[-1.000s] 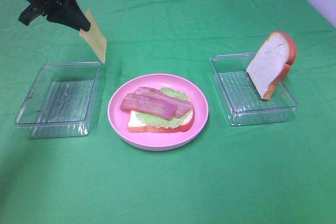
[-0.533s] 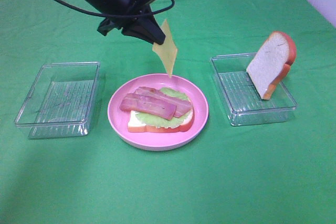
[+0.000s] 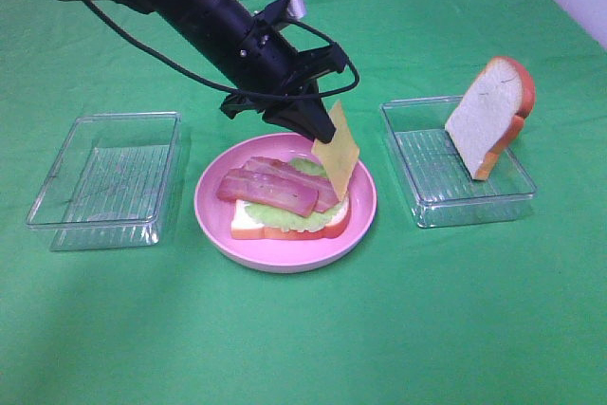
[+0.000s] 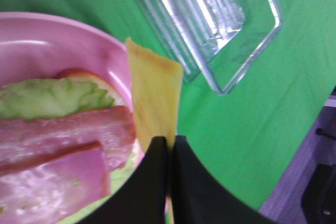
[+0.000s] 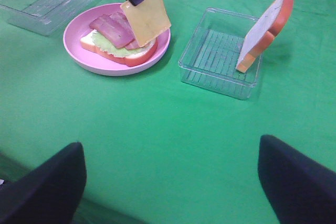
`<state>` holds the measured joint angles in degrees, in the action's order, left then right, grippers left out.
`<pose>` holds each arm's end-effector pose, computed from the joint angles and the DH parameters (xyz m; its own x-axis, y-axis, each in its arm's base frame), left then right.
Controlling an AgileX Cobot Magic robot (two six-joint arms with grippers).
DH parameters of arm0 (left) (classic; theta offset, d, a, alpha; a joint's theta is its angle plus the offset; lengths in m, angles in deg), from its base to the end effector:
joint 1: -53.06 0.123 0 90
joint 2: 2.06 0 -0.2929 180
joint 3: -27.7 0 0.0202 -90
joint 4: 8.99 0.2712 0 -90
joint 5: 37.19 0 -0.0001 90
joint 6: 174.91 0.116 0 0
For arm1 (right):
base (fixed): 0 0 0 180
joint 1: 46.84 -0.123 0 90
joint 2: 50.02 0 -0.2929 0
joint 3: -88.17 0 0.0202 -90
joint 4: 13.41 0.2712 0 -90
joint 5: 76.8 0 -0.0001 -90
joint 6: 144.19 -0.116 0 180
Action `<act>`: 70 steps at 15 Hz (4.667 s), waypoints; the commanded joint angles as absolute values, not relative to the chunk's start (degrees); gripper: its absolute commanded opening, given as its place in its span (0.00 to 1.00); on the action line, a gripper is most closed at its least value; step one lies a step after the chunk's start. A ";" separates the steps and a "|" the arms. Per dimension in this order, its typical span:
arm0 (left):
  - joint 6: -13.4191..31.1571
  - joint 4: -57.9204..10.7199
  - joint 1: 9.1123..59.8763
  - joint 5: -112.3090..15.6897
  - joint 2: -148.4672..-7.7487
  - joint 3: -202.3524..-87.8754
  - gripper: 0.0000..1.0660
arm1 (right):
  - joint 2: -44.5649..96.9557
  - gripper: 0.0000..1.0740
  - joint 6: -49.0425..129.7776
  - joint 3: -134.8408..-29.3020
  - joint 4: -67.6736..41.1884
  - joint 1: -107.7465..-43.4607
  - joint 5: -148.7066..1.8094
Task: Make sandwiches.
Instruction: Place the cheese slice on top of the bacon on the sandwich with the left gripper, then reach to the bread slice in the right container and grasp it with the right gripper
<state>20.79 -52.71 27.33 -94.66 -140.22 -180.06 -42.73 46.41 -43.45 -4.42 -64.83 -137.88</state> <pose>0.4329 -0.2837 0.1548 -0.9320 0.2691 -0.2430 0.3624 0.7093 -0.6046 0.0188 0.0228 0.2785 -0.3753 -0.2348 -0.8967 -0.4659 0.8841 -0.0365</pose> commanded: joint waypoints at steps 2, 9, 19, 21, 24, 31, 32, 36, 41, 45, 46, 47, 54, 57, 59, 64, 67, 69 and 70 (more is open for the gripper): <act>14.20 -41.42 27.28 -94.95 -140.33 -179.89 0.00 | -43.59 0.79 47.16 -43.28 -4.53 -64.89 -138.05; 10.13 -36.84 27.22 -96.50 -140.33 -179.89 0.17 | -43.59 0.79 47.16 -43.28 -4.53 -64.89 -138.05; 10.47 -30.70 27.28 -108.64 -139.99 -187.51 0.66 | -43.59 0.79 47.16 -43.28 -4.53 -64.89 -138.05; 10.36 -27.50 27.28 -111.11 -139.30 -190.43 0.66 | -43.59 0.79 47.16 -43.28 -4.53 -64.89 -138.05; 8.18 -19.30 27.28 -110.93 -134.09 -190.61 0.66 | -43.59 0.79 47.16 -43.28 -4.53 -64.89 -138.05; 5.09 -10.36 27.28 -110.93 -116.95 -190.32 0.66 | -43.59 0.79 47.16 -43.28 -4.53 -64.89 -138.05; 5.09 -9.51 27.28 -110.88 -114.83 -188.89 0.66 | -43.59 0.79 47.16 -43.28 -4.53 -64.89 -138.05; 5.09 -8.99 27.28 -110.82 -103.95 -172.44 0.66 | -43.59 0.79 47.16 -43.28 -4.53 -64.89 -138.05; 3.88 -8.99 27.28 -107.73 -91.34 -149.93 0.66 | -43.59 0.79 47.16 -43.28 -4.53 -64.89 -138.05; 2.39 -9.79 27.28 -103.54 -73.41 -128.90 0.66 | -43.59 0.79 47.16 -43.28 -4.53 -64.89 -138.05; 2.45 -9.79 27.28 -102.97 -71.75 -127.12 0.66 | -43.59 0.79 47.16 -43.28 -4.53 -64.89 -138.05; 2.68 -9.73 27.28 -101.82 -67.57 -123.86 0.66 | -43.59 0.79 47.16 -43.28 -4.53 -64.89 -138.05; 2.68 -9.91 27.28 -91.17 -38.29 -108.22 0.66 | -42.67 0.78 46.93 -43.86 -5.79 -64.89 -137.02; 2.68 -10.42 27.28 -91.74 -30.72 -105.64 0.66 | -38.21 0.76 42.97 -44.71 -6.71 -64.89 -125.85; 2.68 -10.65 27.28 -91.97 -23.28 -105.12 0.66 | -31.62 0.76 41.08 -44.71 -6.71 -64.89 -114.96; 2.68 -9.73 27.28 -97.93 -11.93 -103.98 0.66 | -7.09 0.74 40.45 -46.89 -6.42 -64.89 -98.46; 2.68 -8.99 27.28 -97.81 -7.75 -103.92 0.66 | 9.47 0.72 37.30 -56.75 -6.48 -64.83 -101.72; 2.68 -9.33 27.28 -97.93 -7.98 -103.98 0.66 | 21.21 0.68 35.81 -66.20 -6.71 -64.83 -109.23; 2.68 -8.99 27.28 -97.81 -7.98 -103.98 0.66 | 26.02 0.67 35.81 -70.55 -6.83 -64.83 -113.36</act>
